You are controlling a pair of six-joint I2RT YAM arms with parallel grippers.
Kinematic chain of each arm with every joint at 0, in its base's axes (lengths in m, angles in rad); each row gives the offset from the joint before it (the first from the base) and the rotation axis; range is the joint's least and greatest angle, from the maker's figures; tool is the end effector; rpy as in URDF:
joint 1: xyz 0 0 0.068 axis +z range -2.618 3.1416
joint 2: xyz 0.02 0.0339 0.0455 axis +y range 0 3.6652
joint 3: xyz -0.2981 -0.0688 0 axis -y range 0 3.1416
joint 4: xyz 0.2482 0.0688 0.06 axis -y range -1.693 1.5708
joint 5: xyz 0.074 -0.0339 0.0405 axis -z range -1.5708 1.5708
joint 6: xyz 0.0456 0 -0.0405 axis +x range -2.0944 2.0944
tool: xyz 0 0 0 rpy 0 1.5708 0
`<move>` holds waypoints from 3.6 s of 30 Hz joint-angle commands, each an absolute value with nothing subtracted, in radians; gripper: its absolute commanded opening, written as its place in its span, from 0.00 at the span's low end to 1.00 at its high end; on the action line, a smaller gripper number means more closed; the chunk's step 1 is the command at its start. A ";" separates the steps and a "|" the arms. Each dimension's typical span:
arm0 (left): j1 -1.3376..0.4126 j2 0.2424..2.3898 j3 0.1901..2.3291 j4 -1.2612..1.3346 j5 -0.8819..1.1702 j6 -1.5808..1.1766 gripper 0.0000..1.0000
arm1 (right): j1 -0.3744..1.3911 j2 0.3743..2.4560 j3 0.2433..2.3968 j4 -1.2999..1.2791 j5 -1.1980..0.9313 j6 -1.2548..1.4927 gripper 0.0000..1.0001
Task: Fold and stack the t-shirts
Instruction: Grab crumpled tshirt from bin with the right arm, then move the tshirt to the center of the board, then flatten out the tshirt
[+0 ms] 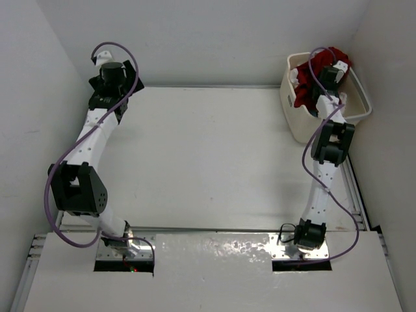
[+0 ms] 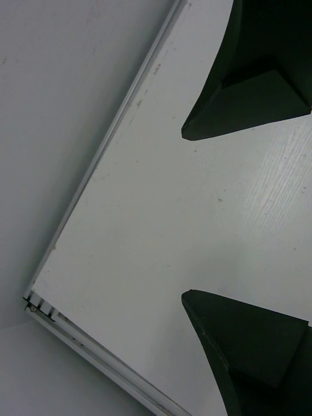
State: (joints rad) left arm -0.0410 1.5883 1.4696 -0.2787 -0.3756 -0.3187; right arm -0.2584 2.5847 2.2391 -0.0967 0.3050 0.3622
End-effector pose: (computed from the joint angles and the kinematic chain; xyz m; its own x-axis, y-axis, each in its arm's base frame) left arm 0.3865 0.0009 0.3967 -0.2733 -0.2805 -0.9201 -0.4059 0.9008 -0.1541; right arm 0.6086 -0.1750 0.1931 -0.2076 0.4045 -0.8907 0.6199 0.7587 0.2000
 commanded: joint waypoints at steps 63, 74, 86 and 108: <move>-0.026 1.138 1.027 -0.592 -0.350 -0.655 1.00 | 0.353 1.467 1.154 -0.296 0.226 0.201 0.99; -0.002 1.192 0.798 -0.350 -0.184 -0.649 1.00 | 0.669 1.512 0.962 -0.181 -0.087 0.051 0.99; 0.054 1.522 0.819 -0.219 -0.232 -0.747 0.86 | 0.966 2.032 1.417 -0.201 0.158 0.176 0.99; 0.052 1.548 0.839 -0.053 -0.144 -0.721 0.00 | 0.980 1.918 1.281 -0.138 0.567 0.282 0.00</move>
